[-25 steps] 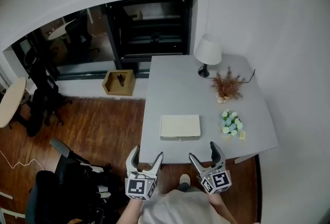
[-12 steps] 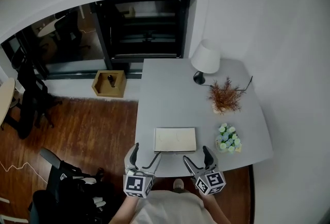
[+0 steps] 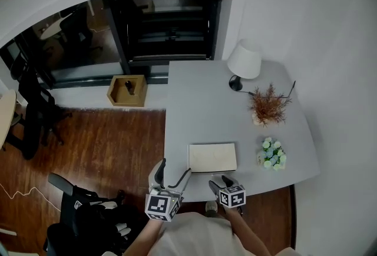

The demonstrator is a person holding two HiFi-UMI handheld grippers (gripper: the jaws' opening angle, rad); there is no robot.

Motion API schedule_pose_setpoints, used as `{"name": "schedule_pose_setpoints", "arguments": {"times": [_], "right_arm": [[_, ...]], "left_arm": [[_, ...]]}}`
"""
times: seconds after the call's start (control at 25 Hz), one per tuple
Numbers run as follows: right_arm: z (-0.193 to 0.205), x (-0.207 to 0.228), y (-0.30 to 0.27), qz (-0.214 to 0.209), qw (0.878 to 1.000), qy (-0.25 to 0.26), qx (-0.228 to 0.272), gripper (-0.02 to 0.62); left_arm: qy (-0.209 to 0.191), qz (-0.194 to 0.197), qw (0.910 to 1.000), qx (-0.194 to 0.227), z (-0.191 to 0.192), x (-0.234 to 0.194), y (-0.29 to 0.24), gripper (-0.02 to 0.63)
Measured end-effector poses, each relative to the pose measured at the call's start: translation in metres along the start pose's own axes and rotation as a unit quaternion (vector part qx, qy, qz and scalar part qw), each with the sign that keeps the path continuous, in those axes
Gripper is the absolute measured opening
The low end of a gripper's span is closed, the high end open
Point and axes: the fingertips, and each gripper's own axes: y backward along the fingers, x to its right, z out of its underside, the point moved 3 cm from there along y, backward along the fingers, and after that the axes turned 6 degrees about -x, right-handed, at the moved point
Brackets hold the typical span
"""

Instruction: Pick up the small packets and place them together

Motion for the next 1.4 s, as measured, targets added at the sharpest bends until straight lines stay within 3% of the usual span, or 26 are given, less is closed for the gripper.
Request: {"name": "schedule_pose_setpoints", "arguments": {"times": [0.08, 0.16, 0.44, 0.56, 0.64, 0.68, 0.96, 1.2, 1.4], "right_arm": [[0.019, 0.004, -0.027, -0.008, 0.998, -0.018, -0.054, 0.279], [0.025, 0.009, -0.045, -0.005, 0.996, -0.028, -0.082, 0.179], [0.016, 0.024, -0.066, 0.025, 0.992, -0.069, -0.102, 0.176], [0.014, 0.029, -0.067, 0.034, 0.991, -0.08, -0.102, 0.11], [0.014, 0.028, -0.068, 0.028, 0.991, -0.077, -0.104, 0.104], [0.014, 0.026, -0.069, 0.025, 0.991, -0.074, -0.104, 0.06], [0.035, 0.013, -0.054, 0.006, 0.987, -0.07, -0.142, 0.06], [0.082, -0.012, -0.028, -0.042, 0.972, -0.105, -0.204, 0.06], [0.105, -0.02, -0.012, -0.024, 0.969, -0.066, -0.238, 0.061]], "left_arm": [[-0.001, 0.007, 1.0, -0.001, -0.003, -0.003, 0.002, 0.365], [-0.002, 0.008, 1.0, 0.005, -0.008, -0.006, 0.003, 0.358], [-0.004, -0.01, 0.9999, -0.003, -0.003, -0.02, 0.005, 0.357], [0.001, -0.017, 0.9999, -0.004, -0.001, -0.024, 0.007, 0.357], [0.004, -0.022, 0.9998, -0.003, 0.0, -0.028, 0.009, 0.357], [0.004, -0.025, 0.9997, -0.003, 0.0, -0.031, 0.01, 0.357], [0.003, -0.021, 0.9997, -0.01, 0.002, -0.032, 0.009, 0.348], [0.004, -0.005, 0.9998, -0.017, 0.008, -0.025, 0.006, 0.348], [0.005, 0.008, 0.9998, -0.016, 0.008, -0.017, 0.005, 0.348]]}}
